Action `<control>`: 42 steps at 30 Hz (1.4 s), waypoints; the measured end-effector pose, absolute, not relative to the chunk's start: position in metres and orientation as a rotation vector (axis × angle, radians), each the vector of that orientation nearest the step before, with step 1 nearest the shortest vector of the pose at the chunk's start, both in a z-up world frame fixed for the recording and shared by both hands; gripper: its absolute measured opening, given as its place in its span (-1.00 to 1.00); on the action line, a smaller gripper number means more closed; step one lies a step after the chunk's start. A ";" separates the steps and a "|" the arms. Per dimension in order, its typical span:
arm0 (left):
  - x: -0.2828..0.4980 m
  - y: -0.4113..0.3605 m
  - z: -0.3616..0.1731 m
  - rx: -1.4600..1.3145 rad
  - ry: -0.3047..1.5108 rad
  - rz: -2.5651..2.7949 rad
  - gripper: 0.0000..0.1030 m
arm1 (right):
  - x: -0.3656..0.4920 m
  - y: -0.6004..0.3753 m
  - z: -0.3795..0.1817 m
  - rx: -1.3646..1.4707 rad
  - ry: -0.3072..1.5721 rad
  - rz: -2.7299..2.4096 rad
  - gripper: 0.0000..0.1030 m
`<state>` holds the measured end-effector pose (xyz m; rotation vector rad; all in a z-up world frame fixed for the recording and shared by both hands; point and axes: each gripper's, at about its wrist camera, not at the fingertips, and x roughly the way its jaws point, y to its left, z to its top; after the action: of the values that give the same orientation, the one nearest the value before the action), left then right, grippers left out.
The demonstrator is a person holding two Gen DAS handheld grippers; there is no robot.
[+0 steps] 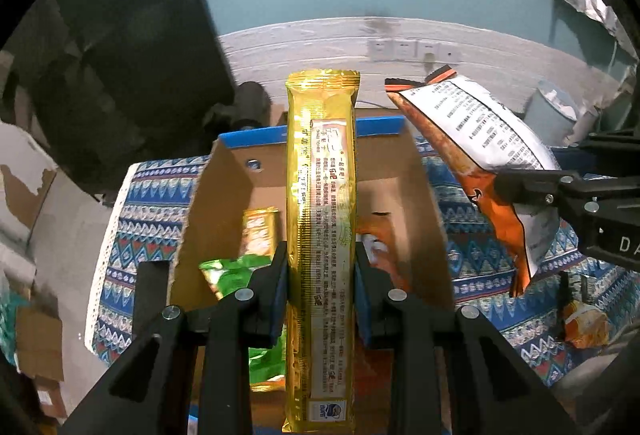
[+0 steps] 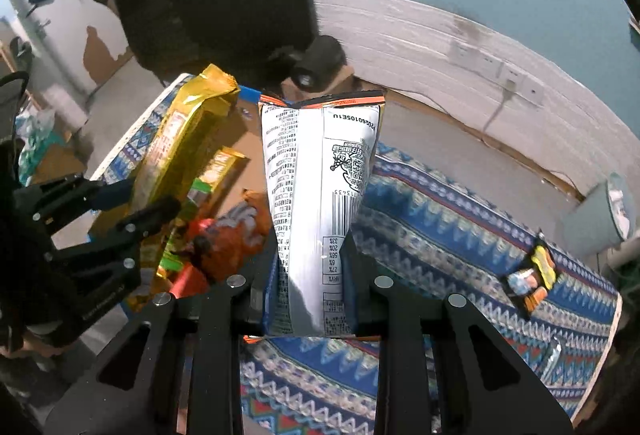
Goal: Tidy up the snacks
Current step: 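Carry the white bag and yellow stick over the box with both tools, then open both tools to drop the white bag and yellow stick into the box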
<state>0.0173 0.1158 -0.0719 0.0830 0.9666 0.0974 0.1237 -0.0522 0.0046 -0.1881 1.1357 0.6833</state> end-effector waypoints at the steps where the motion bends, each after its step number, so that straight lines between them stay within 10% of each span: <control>1: 0.017 0.120 -0.073 0.079 0.968 0.106 -0.44 | 0.124 -0.046 0.004 -0.189 1.137 0.691 -0.52; 22: 0.016 0.179 -0.097 -0.009 1.028 0.197 -0.42 | 0.131 0.036 -0.025 -0.190 1.210 0.786 -0.48; 28: 0.017 0.177 -0.092 0.019 1.000 0.242 0.17 | 0.133 0.027 -0.021 -0.164 1.197 0.776 -0.16; 42: 0.017 0.156 -0.081 0.015 0.989 0.183 0.23 | 0.139 -0.018 -0.008 -0.123 1.174 0.686 0.21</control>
<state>0.0173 0.1560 -0.0808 0.0155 0.9888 0.1834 0.1388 -0.0184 -0.0083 -0.1235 1.1738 0.6858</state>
